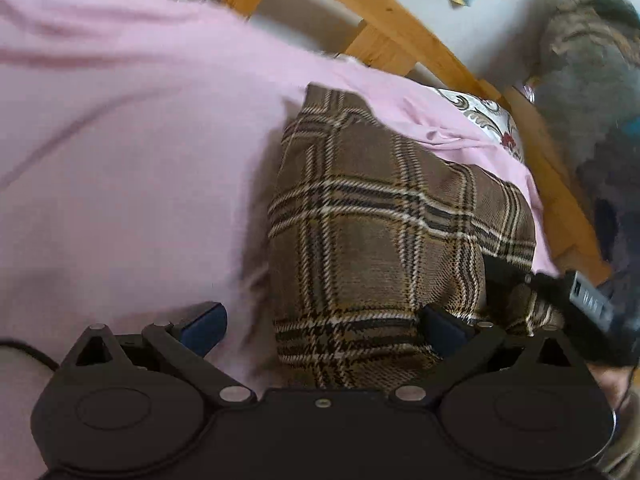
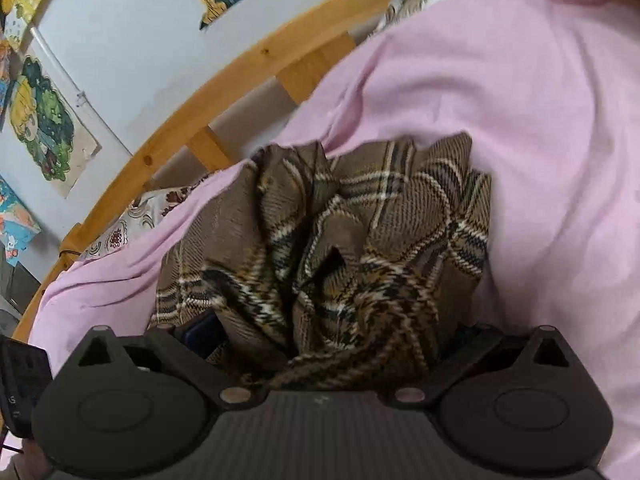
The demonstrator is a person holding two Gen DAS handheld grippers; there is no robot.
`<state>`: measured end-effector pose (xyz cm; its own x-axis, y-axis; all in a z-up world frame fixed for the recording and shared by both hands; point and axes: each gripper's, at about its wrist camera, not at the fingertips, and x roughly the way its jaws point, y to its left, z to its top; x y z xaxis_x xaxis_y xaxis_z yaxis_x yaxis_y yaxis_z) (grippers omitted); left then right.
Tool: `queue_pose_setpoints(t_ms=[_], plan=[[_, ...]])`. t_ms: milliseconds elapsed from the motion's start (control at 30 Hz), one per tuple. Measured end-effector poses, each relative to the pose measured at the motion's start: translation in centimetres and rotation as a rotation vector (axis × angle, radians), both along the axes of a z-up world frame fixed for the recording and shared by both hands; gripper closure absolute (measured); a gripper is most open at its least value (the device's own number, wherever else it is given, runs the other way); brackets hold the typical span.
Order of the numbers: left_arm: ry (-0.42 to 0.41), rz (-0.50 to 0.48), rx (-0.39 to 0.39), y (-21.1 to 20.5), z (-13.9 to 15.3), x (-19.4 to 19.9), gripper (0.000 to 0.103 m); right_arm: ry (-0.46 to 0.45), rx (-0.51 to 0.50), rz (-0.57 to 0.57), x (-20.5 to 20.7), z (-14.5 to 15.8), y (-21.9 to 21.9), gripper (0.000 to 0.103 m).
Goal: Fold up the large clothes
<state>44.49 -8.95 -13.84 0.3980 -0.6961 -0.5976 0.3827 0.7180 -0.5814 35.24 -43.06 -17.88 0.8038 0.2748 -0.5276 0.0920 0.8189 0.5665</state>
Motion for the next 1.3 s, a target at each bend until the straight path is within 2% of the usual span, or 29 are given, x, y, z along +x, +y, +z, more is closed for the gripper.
queue_pose_setpoints(t_ms=[67, 200, 400, 467, 500, 533, 567, 600, 667, 700, 733, 833, 967, 1133, 1200, 1300], plan=[[0.011, -0.005, -0.017, 0.3, -0.3, 0.1, 0.001, -0.002, -0.013, 0.034, -0.5, -0.1, 0.0, 0.000], [-0.012, -0.031, 0.000, 0.0, -0.3, 0.0, 0.001, -0.002, -0.087, 0.087, -2.3, -0.3, -0.1, 0.001], [-0.006, -0.082, -0.006, -0.3, -0.4, 1.2, 0.001, -0.036, 0.050, 0.023, -2.4, 0.3, -1.4, 0.001], [0.016, -0.104, -0.002, -0.7, -0.3, 1.9, 0.001, -0.006, 0.055, -0.003, -1.5, 0.3, -0.9, 0.011], [0.022, -0.111, -0.004, -0.8, -0.2, 2.0, 0.007, 0.003, 0.048, 0.003, -1.2, 0.4, -0.5, 0.024], [0.026, -0.128, -0.018, -1.1, 0.0, 2.1, 0.022, 0.007, 0.030, 0.000, -1.1, 0.5, 0.0, 0.028], [0.036, -0.147, -0.036, -1.4, 0.3, 2.3, 0.023, 0.003, 0.019, -0.001, -1.0, 0.6, 0.4, 0.032], [0.039, -0.136, -0.024, -1.6, 0.5, 2.4, 0.027, -0.004, 0.017, 0.001, -1.0, 0.8, 0.8, 0.042], [0.042, -0.128, -0.012, -1.8, 1.0, 2.4, 0.040, -0.023, 0.013, 0.007, -1.3, 1.3, 1.1, 0.054], [0.032, -0.122, -0.016, -1.5, 1.3, 2.3, 0.053, -0.034, 0.011, 0.018, -1.5, 1.5, 1.1, 0.060], [0.019, -0.121, -0.031, -1.0, 1.9, 2.1, 0.059, -0.045, 0.006, 0.032, -1.7, 2.0, 1.3, 0.064], [0.005, -0.114, -0.069, 0.4, 3.3, 1.6, 0.063, -0.107, -0.014, 0.103, -2.4, 4.0, 2.3, 0.068], [-0.096, -0.099, -0.015, 2.4, 6.3, 0.4, 0.064, -0.181, -0.055, 0.183, -1.2, 6.3, 5.6, 0.068], [-0.188, -0.027, 0.040, 6.8, 9.2, -0.7, 0.063, -0.281, -0.035, 0.262, 0.8, 7.3, 9.0, 0.068], [-0.176, 0.008, 0.087, 8.0, 9.3, -0.5, 0.062, -0.275, -0.013, 0.276, 2.1, 6.6, 10.0, 0.067], [-0.075, 0.054, 0.140, 9.2, 6.9, 0.4, 0.059, -0.202, -0.046, 0.275, 4.1, 4.4, 11.6, 0.058]])
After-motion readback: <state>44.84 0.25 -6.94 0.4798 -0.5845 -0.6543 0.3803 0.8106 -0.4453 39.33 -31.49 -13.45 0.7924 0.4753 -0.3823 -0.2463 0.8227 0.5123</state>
